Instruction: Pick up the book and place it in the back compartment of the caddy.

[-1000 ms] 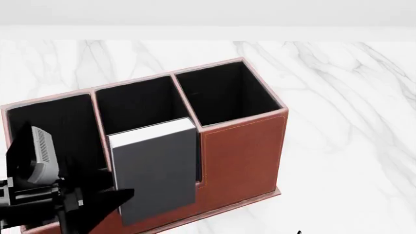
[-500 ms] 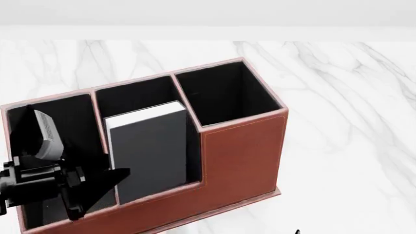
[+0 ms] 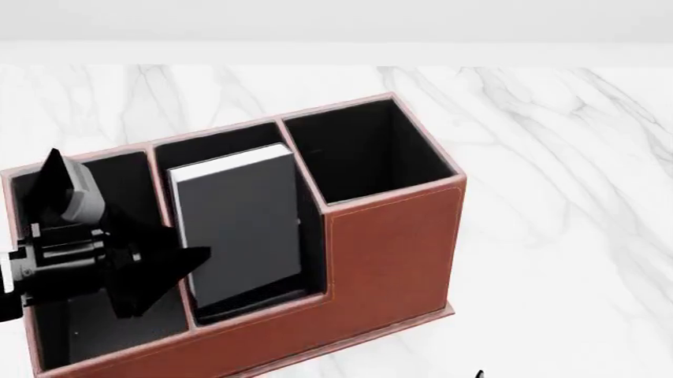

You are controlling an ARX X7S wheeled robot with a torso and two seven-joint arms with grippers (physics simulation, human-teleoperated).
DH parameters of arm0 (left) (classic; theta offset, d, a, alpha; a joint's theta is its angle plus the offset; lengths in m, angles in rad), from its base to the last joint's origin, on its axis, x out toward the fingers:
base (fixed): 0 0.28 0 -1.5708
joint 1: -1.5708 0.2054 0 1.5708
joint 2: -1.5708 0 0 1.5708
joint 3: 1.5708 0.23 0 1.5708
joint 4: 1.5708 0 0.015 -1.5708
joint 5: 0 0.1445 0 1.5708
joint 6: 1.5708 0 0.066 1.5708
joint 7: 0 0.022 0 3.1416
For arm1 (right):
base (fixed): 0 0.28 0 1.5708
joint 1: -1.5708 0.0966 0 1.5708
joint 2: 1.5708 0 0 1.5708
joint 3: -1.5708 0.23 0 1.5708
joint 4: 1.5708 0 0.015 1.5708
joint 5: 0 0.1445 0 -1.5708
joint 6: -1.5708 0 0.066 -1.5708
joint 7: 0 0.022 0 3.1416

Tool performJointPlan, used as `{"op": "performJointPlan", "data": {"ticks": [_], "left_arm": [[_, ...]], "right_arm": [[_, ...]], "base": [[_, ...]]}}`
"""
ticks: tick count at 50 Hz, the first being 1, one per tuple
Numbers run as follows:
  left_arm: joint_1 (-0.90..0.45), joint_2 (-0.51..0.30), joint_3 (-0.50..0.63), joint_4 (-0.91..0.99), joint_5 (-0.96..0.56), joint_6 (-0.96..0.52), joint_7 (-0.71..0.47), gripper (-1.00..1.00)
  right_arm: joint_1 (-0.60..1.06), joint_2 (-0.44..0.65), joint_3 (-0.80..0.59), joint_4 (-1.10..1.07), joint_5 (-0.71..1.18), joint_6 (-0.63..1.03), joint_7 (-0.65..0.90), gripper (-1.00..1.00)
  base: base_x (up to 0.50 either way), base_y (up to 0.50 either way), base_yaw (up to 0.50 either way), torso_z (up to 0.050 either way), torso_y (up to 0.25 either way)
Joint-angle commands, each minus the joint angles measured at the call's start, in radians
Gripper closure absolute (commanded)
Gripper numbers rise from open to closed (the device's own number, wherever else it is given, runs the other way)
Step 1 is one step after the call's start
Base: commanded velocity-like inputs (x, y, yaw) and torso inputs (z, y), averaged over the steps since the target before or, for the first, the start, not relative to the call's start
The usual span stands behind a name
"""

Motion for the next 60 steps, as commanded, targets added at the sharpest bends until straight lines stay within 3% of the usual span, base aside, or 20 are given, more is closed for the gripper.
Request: {"op": "performJointPlan", "data": {"ticks": [1,17,28,40,60], "left_arm": [[-0.064,0.060,-0.028,-0.116,-0.008,0.032,0.061,1.00],[-0.162,0.180,-0.020,-0.473,0.047,0.174,0.169,1.00],[-0.154,0.193,-0.098,-0.479,0.140,0.176,0.139,1.00],[-0.115,0.218,-0.220,-0.479,0.301,0.282,0.054,1.00],[-0.081,0.246,-0.439,-0.479,0.512,0.307,0.036,1.00]], "right_arm": [[0.003,0.001,-0.004,0.005,-0.001,0.000,0.001,-1.00],[0.004,0.003,-0.009,0.005,-0.003,0.001,0.004,-1.00],[0.006,0.005,-0.011,0.008,-0.003,0.000,0.006,-1.00],[0.010,0.007,-0.016,0.011,-0.001,0.002,0.006,-1.00],[0.011,0.011,-0.023,0.009,0.002,0.004,0.006,-1.00]], "base": [[0.00,0.00,0.00,0.000,0.000],[0.00,0.00,0.00,0.001,0.001],[0.00,0.00,0.00,0.000,0.002],[0.00,0.00,0.00,0.000,0.002],[0.00,0.00,0.00,0.001,0.001]]}}
